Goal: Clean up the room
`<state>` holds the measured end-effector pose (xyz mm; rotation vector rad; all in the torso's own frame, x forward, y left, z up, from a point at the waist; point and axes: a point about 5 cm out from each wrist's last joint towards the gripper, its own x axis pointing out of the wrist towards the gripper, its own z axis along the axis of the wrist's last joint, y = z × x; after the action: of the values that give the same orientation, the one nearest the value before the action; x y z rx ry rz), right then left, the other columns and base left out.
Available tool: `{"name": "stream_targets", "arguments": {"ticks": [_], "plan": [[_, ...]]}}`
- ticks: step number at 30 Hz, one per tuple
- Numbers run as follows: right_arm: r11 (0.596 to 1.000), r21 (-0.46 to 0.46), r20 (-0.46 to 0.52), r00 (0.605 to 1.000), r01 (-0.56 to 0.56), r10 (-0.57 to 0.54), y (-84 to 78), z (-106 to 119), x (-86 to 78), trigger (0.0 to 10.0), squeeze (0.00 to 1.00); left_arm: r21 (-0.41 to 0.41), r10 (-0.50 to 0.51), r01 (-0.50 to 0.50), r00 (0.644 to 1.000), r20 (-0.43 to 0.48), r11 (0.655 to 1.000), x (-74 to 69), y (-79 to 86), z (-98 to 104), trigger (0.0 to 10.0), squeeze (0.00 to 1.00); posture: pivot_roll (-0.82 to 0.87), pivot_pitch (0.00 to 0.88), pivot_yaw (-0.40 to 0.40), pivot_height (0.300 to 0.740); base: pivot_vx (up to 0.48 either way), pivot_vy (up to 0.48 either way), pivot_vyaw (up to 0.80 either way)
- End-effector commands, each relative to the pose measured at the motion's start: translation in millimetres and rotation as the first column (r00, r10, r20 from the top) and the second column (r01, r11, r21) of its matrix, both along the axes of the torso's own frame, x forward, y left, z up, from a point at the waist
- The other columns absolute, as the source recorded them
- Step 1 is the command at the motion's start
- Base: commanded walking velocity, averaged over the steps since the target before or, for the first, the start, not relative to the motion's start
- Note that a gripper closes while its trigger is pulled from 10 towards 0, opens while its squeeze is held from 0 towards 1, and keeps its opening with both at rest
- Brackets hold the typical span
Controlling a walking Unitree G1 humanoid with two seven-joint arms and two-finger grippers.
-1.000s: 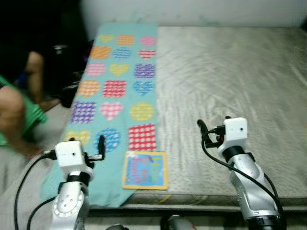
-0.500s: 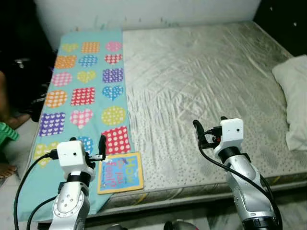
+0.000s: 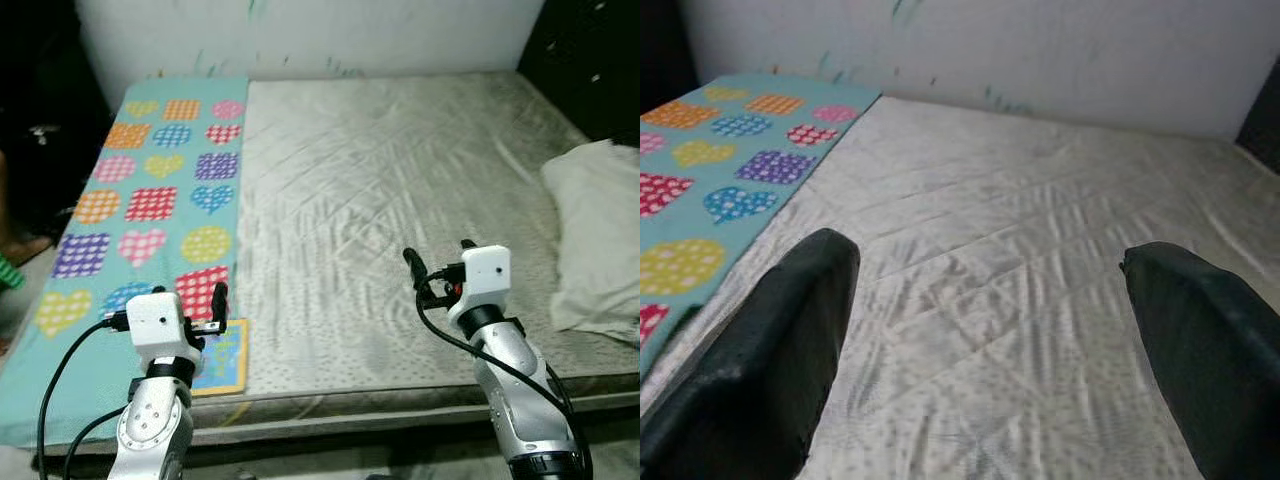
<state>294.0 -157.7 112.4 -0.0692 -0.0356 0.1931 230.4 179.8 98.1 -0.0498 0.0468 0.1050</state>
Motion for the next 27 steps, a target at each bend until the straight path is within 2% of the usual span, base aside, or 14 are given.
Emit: {"name": "stream_targets", "arguments": {"ticks": [1,19,27], "plan": [[1.000,-0.013,0.007,1.000,-0.011,0.011,1.2,0.9,0.0,10.0,0.00,0.006,0.010,-0.010,1.000,0.002,1.000,0.3,1.9,0.7,10.0,0.00,-0.10,0.100,-0.003,0.740,0.000,-0.356,0.00],[1.000,-0.022,0.002,1.000,-0.018,0.018,3.0,-1.7,1.3,10.0,0.00,0.007,0.007,-0.007,1.000,0.001,1.000,0.4,1.8,1.7,10.0,0.00,-0.09,0.131,0.003,0.740,0.000,-0.456,0.00],[0.999,-0.027,0.008,1.000,-0.023,0.023,4.6,-1.4,1.5,10.0,0.00,-0.009,-0.031,0.032,0.998,0.050,0.999,0.8,-2.8,7.3,10.0,0.00,-0.10,0.123,0.003,0.740,0.000,0.000,0.00]]}}
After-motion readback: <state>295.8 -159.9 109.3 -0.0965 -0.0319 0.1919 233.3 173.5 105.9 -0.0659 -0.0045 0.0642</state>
